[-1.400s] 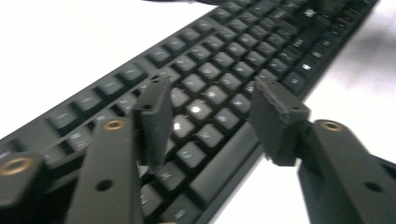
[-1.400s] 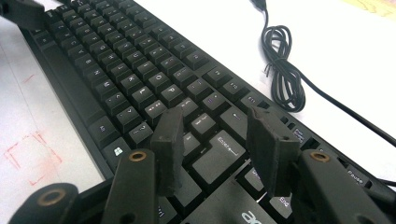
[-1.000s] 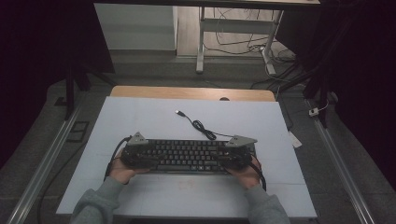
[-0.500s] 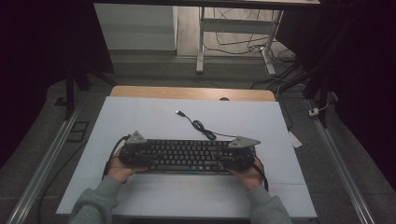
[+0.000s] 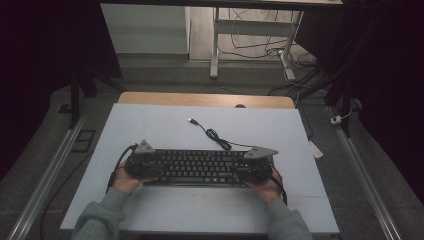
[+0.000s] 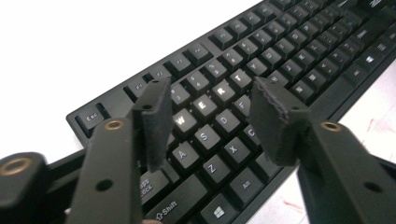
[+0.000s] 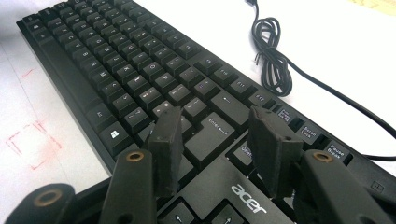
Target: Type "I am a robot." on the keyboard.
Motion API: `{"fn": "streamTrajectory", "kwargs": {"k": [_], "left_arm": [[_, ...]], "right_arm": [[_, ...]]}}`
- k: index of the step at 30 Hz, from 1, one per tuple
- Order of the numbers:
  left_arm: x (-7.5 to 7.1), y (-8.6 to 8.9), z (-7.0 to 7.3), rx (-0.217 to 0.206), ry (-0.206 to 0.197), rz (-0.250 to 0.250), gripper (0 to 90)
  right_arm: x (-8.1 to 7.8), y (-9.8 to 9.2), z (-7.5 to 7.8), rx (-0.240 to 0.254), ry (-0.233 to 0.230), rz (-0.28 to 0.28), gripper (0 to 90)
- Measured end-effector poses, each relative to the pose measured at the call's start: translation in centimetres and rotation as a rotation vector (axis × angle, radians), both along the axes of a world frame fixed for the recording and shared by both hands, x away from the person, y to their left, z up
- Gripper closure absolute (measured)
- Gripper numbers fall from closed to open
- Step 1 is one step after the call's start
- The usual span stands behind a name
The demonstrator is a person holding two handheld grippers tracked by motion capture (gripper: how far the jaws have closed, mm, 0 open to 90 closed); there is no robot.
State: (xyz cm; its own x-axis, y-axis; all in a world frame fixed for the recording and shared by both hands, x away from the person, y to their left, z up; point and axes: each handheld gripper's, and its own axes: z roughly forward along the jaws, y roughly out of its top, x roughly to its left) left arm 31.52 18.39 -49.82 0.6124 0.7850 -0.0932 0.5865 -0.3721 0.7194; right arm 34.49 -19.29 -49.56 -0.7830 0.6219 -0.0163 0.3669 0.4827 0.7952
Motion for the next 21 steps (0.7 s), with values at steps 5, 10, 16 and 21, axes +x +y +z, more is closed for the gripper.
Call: {"fn": "streamTrajectory", "kwargs": {"k": [5, 10, 16, 21], "left_arm": [[0.1, 0.1, -0.2, 0.025, 0.007, -0.003, 61.2], [0.2, 0.4, -0.5, 0.041, 0.022, -0.001, 74.3], [0.4, 0.6, -0.9, 0.064, 0.038, -0.006, 88.7], [0.5, 0.6, -1.1, 0.084, 0.046, -0.002, 89.0]], "right_arm": [[0.0, 0.1, -0.1, -0.006, 0.002, 0.002, 55.1], [0.0, 0.1, -0.1, -0.011, 0.003, 0.001, 55.1], [0.0, 0.1, -0.1, -0.014, 0.004, 0.000, 55.1], [0.0, 0.1, -0.1, -0.014, 0.003, 0.000, 55.0]]}}
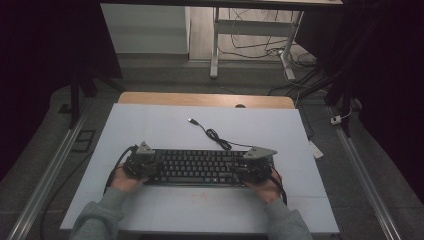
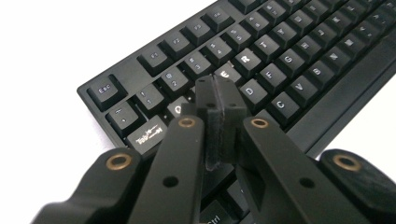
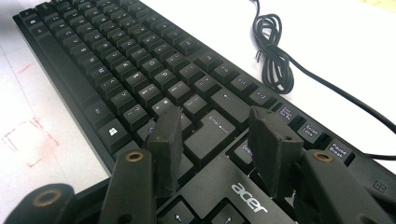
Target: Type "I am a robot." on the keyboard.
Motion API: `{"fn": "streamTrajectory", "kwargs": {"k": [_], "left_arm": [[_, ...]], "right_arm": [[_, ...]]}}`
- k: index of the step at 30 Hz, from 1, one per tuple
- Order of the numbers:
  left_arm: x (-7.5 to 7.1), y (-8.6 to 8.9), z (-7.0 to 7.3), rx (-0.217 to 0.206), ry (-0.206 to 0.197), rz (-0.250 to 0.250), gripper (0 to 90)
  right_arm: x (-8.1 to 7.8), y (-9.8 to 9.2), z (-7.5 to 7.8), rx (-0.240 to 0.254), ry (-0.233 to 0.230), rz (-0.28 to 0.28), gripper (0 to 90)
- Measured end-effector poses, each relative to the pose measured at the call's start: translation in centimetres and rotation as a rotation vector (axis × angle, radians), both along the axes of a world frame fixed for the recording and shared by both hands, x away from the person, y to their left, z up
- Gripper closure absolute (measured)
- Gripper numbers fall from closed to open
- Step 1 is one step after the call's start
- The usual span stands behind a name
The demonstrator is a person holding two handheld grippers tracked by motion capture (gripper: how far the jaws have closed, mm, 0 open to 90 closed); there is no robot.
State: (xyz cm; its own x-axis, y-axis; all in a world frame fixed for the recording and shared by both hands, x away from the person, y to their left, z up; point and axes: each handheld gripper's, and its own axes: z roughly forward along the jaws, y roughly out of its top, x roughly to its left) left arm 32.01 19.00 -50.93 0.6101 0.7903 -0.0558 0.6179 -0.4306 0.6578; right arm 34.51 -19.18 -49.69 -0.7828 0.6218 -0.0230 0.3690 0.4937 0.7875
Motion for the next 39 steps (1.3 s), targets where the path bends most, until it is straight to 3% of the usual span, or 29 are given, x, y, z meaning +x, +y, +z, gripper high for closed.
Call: {"fn": "streamTrajectory", "kwargs": {"k": [22, 26, 30, 32, 35, 39], "left_arm": [[0.2, -0.4, -1.0, 0.047, 0.018, 0.005, 88.9], [0.2, -0.3, -1.0, 0.036, 0.014, 0.011, 88.9], [0.0, -0.1, -0.3, -0.018, -0.017, 0.011, 88.3], [-0.2, 0.1, 0.2, -0.062, -0.034, 0.013, 83.7], [-0.4, 0.4, 0.7, -0.115, -0.063, 0.024, 73.5], [-0.4, 0.8, 1.0, -0.149, -0.076, 0.055, 52.9]], "right_arm": [[0.1, 0.0, -0.1, -0.007, 0.001, -0.001, 54.9], [0.1, 0.0, -0.1, -0.006, 0.003, -0.004, 54.9], [0.1, 0.0, -0.1, -0.005, -0.002, -0.002, 54.9], [0.1, -0.1, -0.1, -0.007, -0.003, -0.003, 54.9], [0.2, -0.2, -0.1, 0.001, -0.001, -0.006, 54.9], [0.2, -0.3, 0.0, -0.001, -0.007, -0.008, 54.9]]}}
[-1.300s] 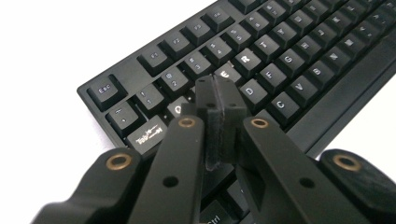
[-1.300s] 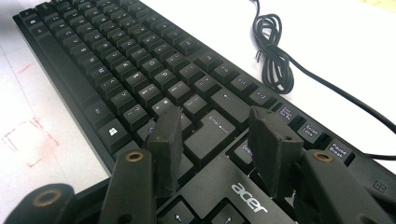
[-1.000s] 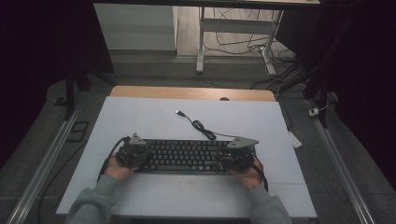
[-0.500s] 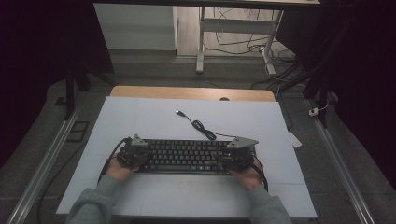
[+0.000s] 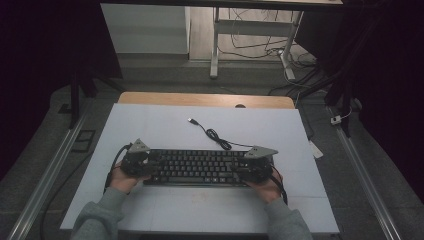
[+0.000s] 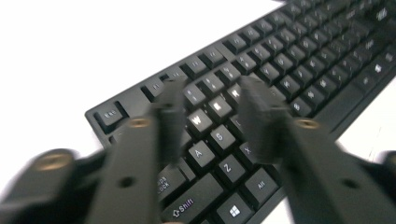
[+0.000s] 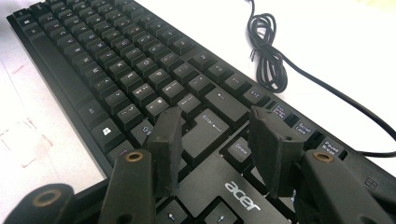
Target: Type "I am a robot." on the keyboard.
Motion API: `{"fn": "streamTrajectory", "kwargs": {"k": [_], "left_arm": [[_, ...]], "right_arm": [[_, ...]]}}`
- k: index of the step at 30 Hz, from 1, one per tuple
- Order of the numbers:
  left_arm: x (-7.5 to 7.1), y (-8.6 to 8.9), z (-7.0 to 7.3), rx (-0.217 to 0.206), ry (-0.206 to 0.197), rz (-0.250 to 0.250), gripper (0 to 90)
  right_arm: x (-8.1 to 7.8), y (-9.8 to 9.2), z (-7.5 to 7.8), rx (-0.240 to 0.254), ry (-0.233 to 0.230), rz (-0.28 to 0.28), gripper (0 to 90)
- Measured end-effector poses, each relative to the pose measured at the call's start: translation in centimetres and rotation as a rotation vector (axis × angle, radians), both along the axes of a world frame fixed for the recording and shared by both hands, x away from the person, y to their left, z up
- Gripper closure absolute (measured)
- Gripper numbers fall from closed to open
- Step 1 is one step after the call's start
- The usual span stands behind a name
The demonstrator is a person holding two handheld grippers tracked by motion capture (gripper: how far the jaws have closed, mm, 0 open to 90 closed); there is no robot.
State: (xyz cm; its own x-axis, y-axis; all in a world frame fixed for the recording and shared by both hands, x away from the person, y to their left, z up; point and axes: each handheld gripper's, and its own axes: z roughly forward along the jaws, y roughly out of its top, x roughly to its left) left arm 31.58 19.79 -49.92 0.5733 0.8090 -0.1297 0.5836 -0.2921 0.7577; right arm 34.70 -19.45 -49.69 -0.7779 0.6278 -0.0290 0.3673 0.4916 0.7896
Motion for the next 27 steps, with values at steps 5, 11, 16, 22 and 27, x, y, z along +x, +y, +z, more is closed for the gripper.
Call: {"fn": "streamTrajectory", "kwargs": {"k": [5, 11, 16, 22, 27], "left_arm": [[0.14, 0.52, 0.08, -0.022, 0.007, 0.021, 41.1], [0.14, 0.59, 0.19, -0.029, 0.008, 0.026, 35.1], [0.13, 0.52, 0.19, -0.028, 0.010, 0.016, 34.5], [0.08, 0.44, 0.23, -0.032, 0.009, 0.005, 34.3], [-0.01, 0.24, 0.33, -0.037, 0.007, -0.010, 33.8]], "right_arm": [[0.06, -0.07, -0.02, 0.002, 0.004, -0.004, 54.9], [0.10, -0.17, 0.01, 0.003, 0.003, -0.006, 54.9], [0.09, -0.13, -0.01, 0.000, 0.002, -0.005, 54.9], [0.10, -0.12, -0.02, 0.000, 0.002, -0.005, 54.9], [0.10, -0.09, -0.06, 0.000, 0.002, -0.005, 54.8]]}}
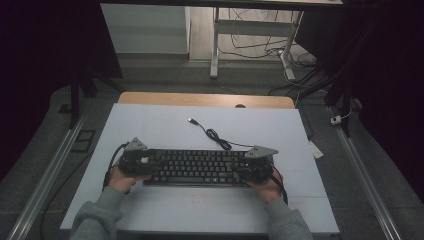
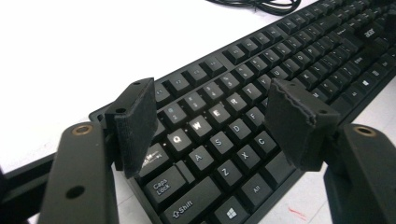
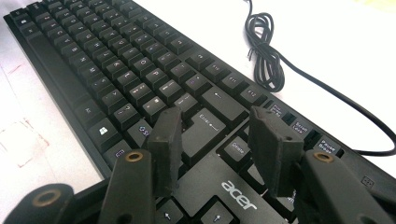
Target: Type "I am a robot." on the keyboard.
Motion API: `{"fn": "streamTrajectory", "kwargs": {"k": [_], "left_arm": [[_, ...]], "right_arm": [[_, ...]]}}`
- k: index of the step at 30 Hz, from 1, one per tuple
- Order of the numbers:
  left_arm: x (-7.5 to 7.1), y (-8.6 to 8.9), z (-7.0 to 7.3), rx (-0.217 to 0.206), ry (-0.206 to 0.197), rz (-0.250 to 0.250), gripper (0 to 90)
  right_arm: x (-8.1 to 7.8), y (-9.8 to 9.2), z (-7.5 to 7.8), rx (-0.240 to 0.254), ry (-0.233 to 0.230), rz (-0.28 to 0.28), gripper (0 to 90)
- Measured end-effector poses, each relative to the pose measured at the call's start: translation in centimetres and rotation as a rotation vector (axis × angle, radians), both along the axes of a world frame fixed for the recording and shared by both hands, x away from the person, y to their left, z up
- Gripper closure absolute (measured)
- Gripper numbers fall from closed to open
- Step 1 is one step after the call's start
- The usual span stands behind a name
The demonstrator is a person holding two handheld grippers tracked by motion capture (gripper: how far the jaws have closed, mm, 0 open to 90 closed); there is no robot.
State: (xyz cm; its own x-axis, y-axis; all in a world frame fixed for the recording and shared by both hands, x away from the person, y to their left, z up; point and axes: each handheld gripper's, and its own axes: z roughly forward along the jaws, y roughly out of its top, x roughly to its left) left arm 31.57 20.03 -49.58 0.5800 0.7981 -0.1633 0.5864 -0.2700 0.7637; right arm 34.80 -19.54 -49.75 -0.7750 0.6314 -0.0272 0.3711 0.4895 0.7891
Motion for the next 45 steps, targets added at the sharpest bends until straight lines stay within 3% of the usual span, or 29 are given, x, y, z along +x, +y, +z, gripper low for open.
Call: {"fn": "streamTrajectory", "kwargs": {"k": [8, 18, 33, 38, 45], "left_arm": [[-0.3, -0.7, 0.3, 0.005, -0.013, -0.055, 32.7], [-0.5, -1.4, 0.5, 0.006, -0.010, -0.087, 26.6], [-1.3, -3.6, 0.9, 0.023, -0.018, -0.196, 28.1], [-1.6, -4.4, 0.8, 0.032, -0.021, -0.231, 34.4], [-1.9, -5.2, 0.5, 0.040, -0.015, -0.282, 56.0]], "right_arm": [[0.0, 0.0, 0.0, 0.000, 0.001, 0.002, 54.7], [0.0, 0.1, -0.1, -0.002, 0.001, 0.001, 54.5], [0.0, 0.1, -0.1, -0.008, 0.002, 0.001, 54.4], [0.0, 0.1, -0.1, -0.009, 0.004, 0.001, 54.3], [0.0, 0.1, -0.1, -0.009, 0.003, -0.002, 54.3]]}}
